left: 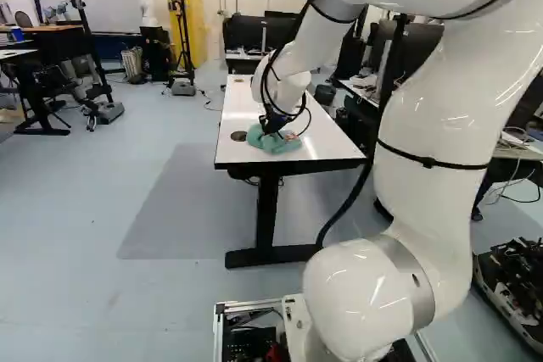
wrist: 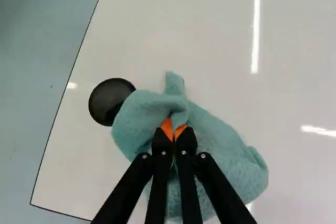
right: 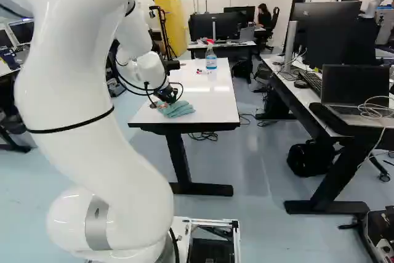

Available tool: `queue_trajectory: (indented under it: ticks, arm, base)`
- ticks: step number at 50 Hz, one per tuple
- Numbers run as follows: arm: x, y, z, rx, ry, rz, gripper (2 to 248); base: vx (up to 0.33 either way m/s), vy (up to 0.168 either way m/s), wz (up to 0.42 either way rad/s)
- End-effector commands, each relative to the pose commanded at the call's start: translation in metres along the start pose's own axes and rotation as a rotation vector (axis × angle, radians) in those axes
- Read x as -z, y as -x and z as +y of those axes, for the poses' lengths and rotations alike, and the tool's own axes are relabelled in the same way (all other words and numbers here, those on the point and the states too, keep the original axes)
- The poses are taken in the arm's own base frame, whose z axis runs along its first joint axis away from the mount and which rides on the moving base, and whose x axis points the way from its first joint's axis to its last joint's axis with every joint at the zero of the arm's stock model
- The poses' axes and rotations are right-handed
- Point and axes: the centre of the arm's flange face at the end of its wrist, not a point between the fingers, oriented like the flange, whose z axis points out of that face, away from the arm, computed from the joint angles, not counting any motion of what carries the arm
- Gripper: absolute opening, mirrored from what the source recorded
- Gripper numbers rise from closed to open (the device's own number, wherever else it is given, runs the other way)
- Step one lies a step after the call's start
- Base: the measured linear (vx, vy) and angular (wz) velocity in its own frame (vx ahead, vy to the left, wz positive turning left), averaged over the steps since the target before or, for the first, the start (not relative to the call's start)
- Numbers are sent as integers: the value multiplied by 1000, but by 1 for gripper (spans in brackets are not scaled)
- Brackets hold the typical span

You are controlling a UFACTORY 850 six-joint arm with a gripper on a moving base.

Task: Clean the table with the green towel

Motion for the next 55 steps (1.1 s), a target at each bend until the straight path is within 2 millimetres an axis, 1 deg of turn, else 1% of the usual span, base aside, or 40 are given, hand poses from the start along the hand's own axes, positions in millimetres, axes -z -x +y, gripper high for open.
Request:
queue_trajectory:
  ticks: [8, 21, 31, 41, 55]
  arm:
    - [7, 9, -1, 1, -1, -2, 24]
    - [24, 11, -1, 2, -2, 23, 24]
    - [41, 15, -2, 4, -3, 47, 24]
    - [62, 26, -2, 4, -3, 72, 24]
    - [75, 47, -1, 2, -1, 73, 24]
  base:
    - [0, 0, 0]
    - [0, 0, 0]
    - [0, 0, 0]
    - [0, 0, 0]
    - [0, 0, 0]
